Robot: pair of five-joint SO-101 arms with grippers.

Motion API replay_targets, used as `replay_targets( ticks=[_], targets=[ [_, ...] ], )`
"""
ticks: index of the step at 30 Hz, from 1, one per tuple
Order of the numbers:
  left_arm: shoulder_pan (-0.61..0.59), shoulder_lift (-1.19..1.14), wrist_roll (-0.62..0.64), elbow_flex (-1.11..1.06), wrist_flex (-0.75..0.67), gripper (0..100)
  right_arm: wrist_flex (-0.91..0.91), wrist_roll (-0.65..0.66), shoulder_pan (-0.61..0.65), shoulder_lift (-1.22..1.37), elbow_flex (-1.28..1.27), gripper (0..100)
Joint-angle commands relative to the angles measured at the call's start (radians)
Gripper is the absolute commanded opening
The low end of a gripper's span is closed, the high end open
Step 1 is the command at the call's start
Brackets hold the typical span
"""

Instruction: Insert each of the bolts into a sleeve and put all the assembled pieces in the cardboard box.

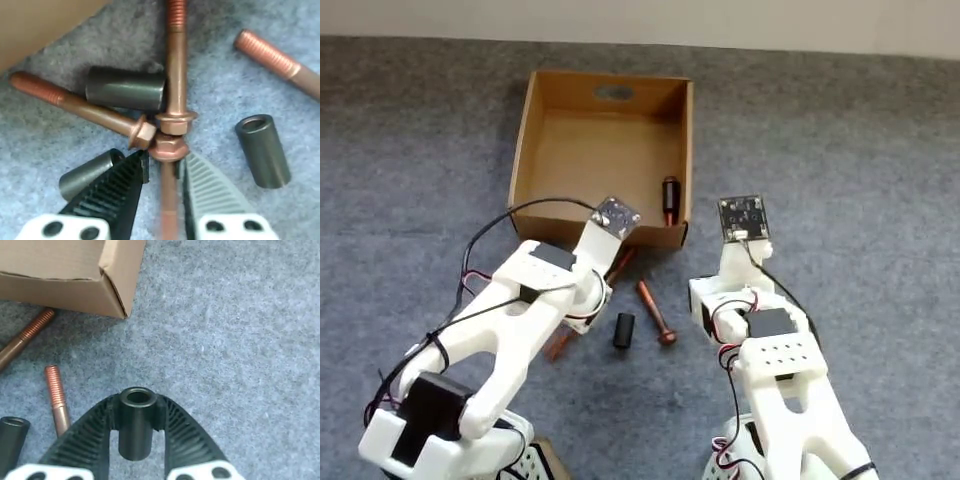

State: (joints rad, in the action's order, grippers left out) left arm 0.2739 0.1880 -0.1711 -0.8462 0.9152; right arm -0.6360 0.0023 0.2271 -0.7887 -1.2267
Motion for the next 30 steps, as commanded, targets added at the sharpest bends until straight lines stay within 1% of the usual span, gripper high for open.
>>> replay_targets(
  ticks=[1, 8, 10, 13, 16, 21, 22, 26, 27, 30],
  targets=[
    [-0.010, 0.004, -0.002, 0.004, -0.015, 1, 0.016, -0.002, 0.005, -0.025, 0.002, 0.6],
    [-0.010, 0.015, -0.002, 0.005, -0.009, 1, 0.016, -0.002, 0.004, -0.025, 0.002, 0.6],
    [-0.001, 0.016, -0.005, 0.010, 0.020, 1, 0.016, -0.002, 0.004, -0.025, 0.002, 0.6],
    [0.076, 0.016, -0.011, 0.010, 0.075, 1, 0.016, -0.002, 0.004, -0.025, 0.002, 0.6],
    [0.165, 0.012, -0.081, 0.005, 0.086, 1, 0.016, -0.002, 0.004, -0.025, 0.002, 0.6],
    [0.185, 0.007, -0.086, 0.005, 0.083, 1, 0.016, -0.002, 0.004, -0.025, 0.002, 0.6],
    [0.183, 0.007, -0.086, 0.005, 0.083, 3, 0.016, -0.002, 0.004, -0.025, 0.002, 0.6],
    [0.183, 0.005, -0.086, -0.004, 0.084, 15, 0.016, -0.002, 0.004, -0.025, 0.002, 0.6],
    [0.183, 0.005, -0.086, -0.013, 0.083, 16, 0.016, -0.002, 0.002, -0.025, 0.002, 0.6],
    [0.183, 0.005, -0.086, -0.036, 0.049, 13, 0.016, -0.002, -0.015, -0.025, 0.002, 0.6]
  ],
)
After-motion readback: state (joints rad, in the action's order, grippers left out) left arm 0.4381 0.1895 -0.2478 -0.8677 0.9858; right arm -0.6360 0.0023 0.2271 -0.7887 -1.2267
